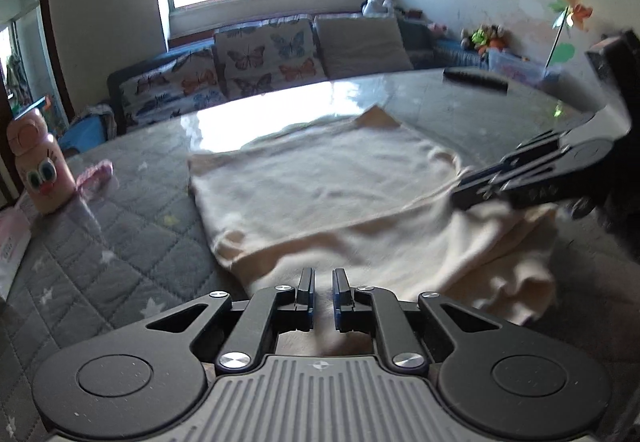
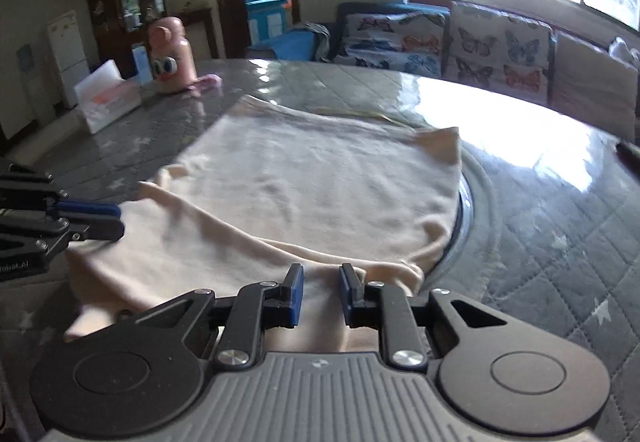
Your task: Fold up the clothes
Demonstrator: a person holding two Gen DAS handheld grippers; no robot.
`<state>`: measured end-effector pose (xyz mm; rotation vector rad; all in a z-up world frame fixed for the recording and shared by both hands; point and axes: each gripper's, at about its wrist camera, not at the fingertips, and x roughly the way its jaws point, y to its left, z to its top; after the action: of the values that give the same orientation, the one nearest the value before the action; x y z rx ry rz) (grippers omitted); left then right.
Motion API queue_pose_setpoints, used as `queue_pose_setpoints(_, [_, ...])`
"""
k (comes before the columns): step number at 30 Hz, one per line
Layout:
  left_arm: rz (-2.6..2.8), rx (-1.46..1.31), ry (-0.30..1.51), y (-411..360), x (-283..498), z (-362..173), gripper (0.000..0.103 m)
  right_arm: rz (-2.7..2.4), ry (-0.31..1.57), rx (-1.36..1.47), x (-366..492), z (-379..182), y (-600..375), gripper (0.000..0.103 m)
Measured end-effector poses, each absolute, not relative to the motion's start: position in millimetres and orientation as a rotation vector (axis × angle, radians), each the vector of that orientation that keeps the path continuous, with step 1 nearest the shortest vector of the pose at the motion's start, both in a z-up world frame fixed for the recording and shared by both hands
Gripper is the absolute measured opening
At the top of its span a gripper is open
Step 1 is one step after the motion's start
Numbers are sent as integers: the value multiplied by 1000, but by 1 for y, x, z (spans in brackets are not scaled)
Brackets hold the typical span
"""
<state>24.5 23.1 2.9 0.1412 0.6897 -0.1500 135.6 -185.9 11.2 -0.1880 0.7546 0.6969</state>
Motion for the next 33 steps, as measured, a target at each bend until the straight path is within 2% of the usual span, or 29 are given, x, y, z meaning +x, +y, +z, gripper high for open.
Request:
queue_pose_setpoints(7, [-156, 162, 696, 26, 20, -2, 15, 689, 748, -188, 128, 16, -197, 19])
queue_pose_setpoints(11, [-171, 197, 687, 25, 9, 3, 17, 714, 741, -248, 116, 14, -192, 27])
queue_pose_setpoints(14, [-199, 234, 673, 24, -5, 9, 28, 707, 739, -263, 113, 14, -198, 27])
queue_pose_setpoints(16, [-226, 272, 672, 18, -15, 7, 41, 708, 730, -266, 109, 18, -202, 27])
queue_pose_setpoints(17, [-240, 291, 671, 15, -20, 6, 42, 709, 726, -267, 107, 19, -204, 27])
queue_pose_setpoints(20, [-280, 349, 668, 6, -34, 3, 43, 712, 730, -302, 102, 17, -205, 31])
queue_pose_setpoints(30, [-371, 446, 590, -30, -38, -9, 42, 696, 712, -319, 90, 30, -218, 34])
queue_pose_setpoints(32, [-379, 447, 583, -32, -36, -11, 32, 708, 702, -343, 85, 34, -219, 39])
queue_pose_setpoints(33, [-384, 442, 582, -32, -35, -11, 23, 713, 698, -352, 83, 35, -220, 40])
